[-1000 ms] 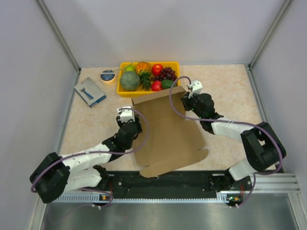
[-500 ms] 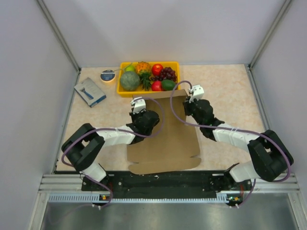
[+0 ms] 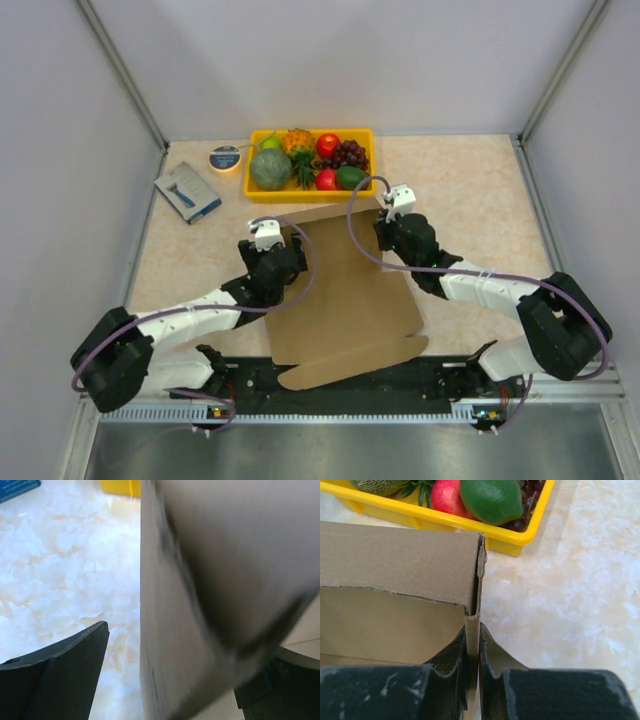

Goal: Fold the paper box

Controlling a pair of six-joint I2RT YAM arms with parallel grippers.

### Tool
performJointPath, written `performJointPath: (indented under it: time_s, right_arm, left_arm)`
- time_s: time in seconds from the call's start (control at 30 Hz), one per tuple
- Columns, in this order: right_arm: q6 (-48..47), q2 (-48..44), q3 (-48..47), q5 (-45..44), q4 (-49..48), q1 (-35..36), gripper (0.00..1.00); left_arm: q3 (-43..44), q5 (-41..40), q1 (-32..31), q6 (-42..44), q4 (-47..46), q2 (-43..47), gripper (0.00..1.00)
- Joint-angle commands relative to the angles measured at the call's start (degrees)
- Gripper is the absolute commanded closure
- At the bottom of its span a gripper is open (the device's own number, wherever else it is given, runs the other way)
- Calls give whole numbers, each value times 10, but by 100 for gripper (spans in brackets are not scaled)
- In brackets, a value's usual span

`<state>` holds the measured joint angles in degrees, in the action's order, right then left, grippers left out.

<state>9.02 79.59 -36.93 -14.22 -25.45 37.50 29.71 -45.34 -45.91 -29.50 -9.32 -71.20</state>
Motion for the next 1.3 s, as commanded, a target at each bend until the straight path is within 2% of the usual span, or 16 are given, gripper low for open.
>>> performJointPath:
  time_s: [0.0, 0.13, 0.27, 0.4, 0.43, 0.53, 0.67, 0.7, 0.73, 0.77, 0.8, 1.03, 1.17, 1.2, 1.23, 1.27]
  right_arm:
    - [8, -9, -34, 33, -7, 9, 100]
    - [8, -4, -38, 43, 0, 10, 100]
    - [10, -4, -40, 45, 1, 10, 100]
    - [10, 5, -52, 49, 7, 10, 100]
    - [9, 5, -51, 49, 7, 10, 100]
    - [12, 3, -47, 52, 5, 11, 100]
    - [14, 0, -46, 53, 5, 10, 100]
    - [13, -4, -40, 50, 3, 10, 100]
    - [14, -7, -37, 48, -5, 10, 100]
    - [14, -13, -34, 48, -7, 10, 100]
    - [16, -15, -31, 45, -8, 10, 100]
    - [28, -40, -11, 46, -27, 12, 100]
    - [22, -37, -17, 38, -16, 11, 100]
    - [22, -37, -17, 36, -14, 11, 100]
    - [17, -31, -19, 34, -10, 11, 100]
    - [15, -27, -27, 31, -4, 11, 100]
  left_arm:
    - [-14, 44, 2, -5, 23, 93, 2]
    - [-40, 30, 2, 5, 32, 146, 16]
    - [-42, 38, 3, 34, 10, 150, 36]
    - [-69, 118, 2, 62, -27, 164, 19]
    - [-72, 112, 2, 58, -24, 167, 21]
    - [-80, 84, 3, 35, 2, 175, 41]
    - [-84, 55, 2, 40, -3, 167, 50]
    - [-71, 37, 2, 38, 4, 157, 58]
    - [-59, 18, 3, 36, 27, 145, 78]
    - [-45, -27, 3, 24, 43, 113, 91]
    - [-14, -46, 2, 13, 63, 92, 99]
    - [66, -167, -17, -28, 106, -55, 100]
    - [95, -182, -19, -37, 105, -109, 100]
    - [98, -147, -16, -37, 100, -112, 88]
    - [92, -131, -16, -26, 88, -105, 68]
    - [80, -108, -16, -15, 58, -93, 54]
